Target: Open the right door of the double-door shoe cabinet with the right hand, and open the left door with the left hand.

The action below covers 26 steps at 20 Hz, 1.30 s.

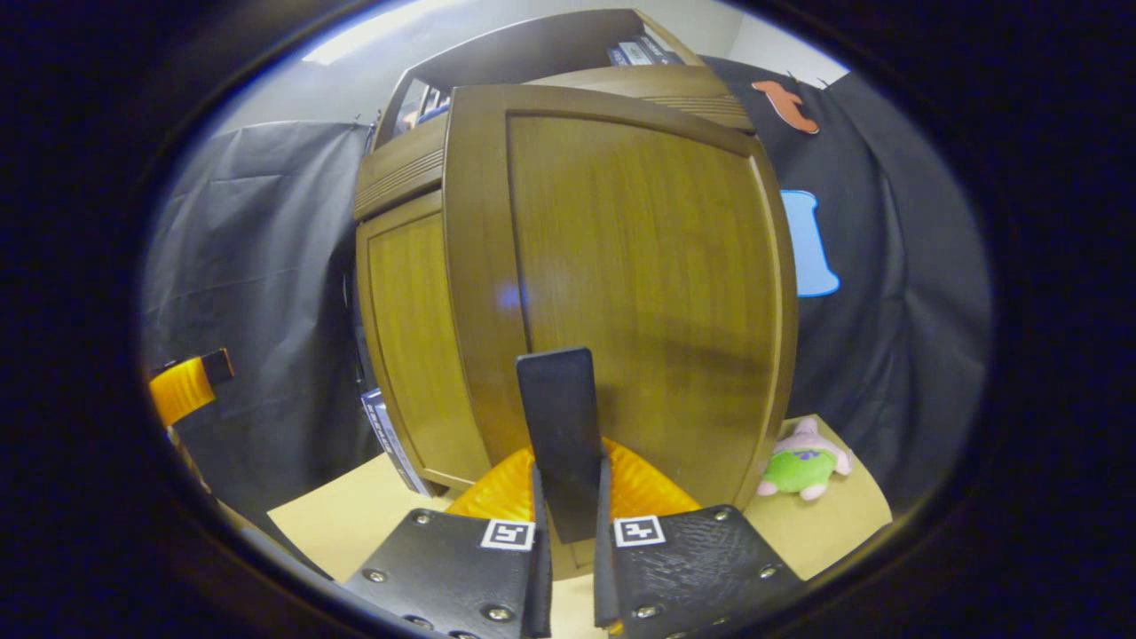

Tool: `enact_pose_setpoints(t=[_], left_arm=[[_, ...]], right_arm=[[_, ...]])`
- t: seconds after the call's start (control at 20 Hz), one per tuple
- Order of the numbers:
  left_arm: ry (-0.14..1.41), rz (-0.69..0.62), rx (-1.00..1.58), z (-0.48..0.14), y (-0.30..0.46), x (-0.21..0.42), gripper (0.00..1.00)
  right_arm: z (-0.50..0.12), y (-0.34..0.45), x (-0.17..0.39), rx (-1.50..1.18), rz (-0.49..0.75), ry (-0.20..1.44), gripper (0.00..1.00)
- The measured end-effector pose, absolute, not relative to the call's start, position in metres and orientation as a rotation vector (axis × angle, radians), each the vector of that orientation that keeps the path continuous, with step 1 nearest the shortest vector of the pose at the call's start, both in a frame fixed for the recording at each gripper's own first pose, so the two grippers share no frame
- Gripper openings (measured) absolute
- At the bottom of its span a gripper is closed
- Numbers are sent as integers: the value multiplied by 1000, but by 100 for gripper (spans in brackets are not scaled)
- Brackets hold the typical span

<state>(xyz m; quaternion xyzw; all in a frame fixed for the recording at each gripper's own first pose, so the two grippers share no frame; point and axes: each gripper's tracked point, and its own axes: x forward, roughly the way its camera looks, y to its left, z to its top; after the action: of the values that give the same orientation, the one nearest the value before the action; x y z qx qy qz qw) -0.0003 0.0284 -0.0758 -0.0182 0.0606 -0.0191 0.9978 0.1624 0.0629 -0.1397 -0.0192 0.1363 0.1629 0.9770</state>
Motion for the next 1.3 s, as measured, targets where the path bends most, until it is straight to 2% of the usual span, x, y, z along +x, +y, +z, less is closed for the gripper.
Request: enact_pose_setpoints(t=[0.45,1.3], left_arm=[[113,4,-40,-83,46,1,97],[159,36,-33,-113,60,9,97]], right_arm=[[-132,20,135,-65,291,284,18],[-114,-62,111,-123,140,225,17]])
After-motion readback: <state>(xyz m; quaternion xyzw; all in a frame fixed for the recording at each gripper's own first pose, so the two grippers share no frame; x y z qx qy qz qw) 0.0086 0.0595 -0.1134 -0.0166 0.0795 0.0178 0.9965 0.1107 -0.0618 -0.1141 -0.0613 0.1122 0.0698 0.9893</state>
